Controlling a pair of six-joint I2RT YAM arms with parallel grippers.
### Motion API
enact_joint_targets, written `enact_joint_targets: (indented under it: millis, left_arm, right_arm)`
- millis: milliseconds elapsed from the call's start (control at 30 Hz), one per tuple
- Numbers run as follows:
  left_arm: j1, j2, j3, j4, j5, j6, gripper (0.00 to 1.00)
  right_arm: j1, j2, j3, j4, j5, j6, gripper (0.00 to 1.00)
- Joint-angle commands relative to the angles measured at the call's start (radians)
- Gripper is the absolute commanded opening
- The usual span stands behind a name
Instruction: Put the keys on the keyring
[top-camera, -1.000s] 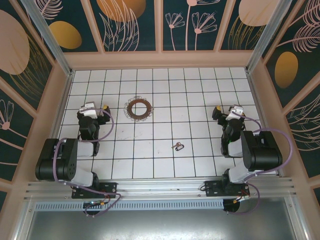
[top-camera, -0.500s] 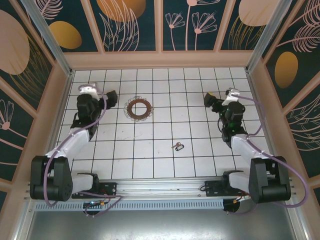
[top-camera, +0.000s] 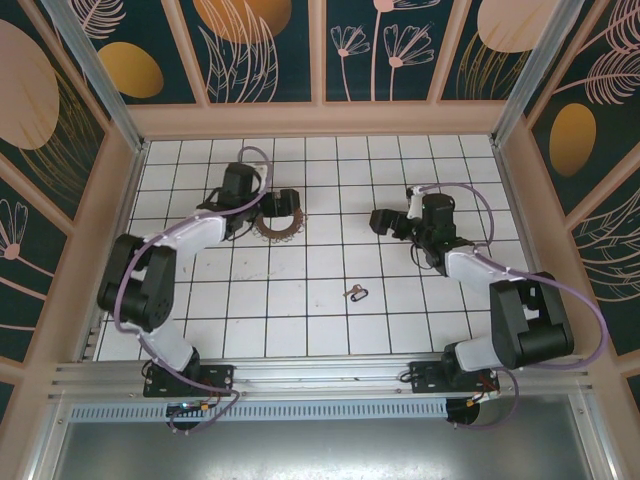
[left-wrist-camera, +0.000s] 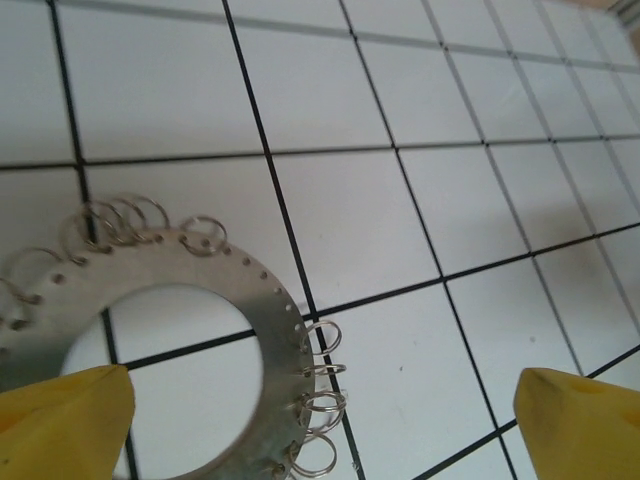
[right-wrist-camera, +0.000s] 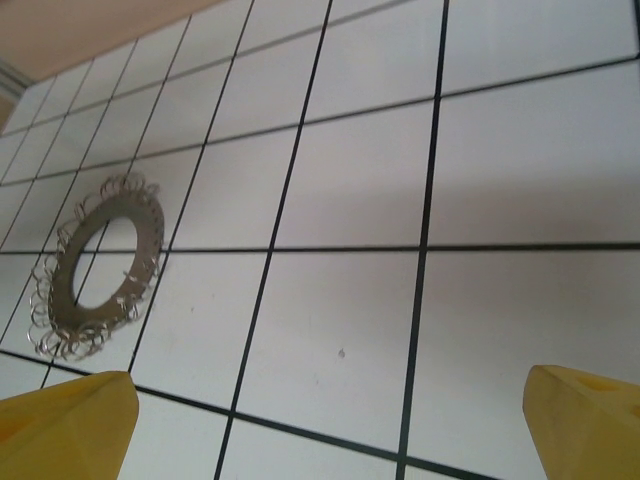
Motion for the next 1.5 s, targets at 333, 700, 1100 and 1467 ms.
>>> enact_joint_targets:
  millis: [333,700,1100,1467]
  left_arm:
    - [-0.038,0.200,0.080,-0.013,0.032,-0.047,0.88]
    - [-0.061,0.174,-0.028,-0.030,0.005,-0.034,0.89]
    - [-0.141,0.039,-0.203,-0.036,0.010,-0.069,0.88]
    - [-0.247,-0.191,-0.402,-0.012,0.072,-0.182,0.88]
  right_arm:
    - [0.020,0.083,0.083,-0.005,-0.045,-0.014,0.99]
    - [0.019,0.088,0.116,-0.033,-0.036,-0.041,0.98]
    - [0.019,0.064,0.102,-0.024,-0.040,-0.052,0.88]
    - [0.021,0.076,0.079,0.003,-0.152,-0.080,0.74]
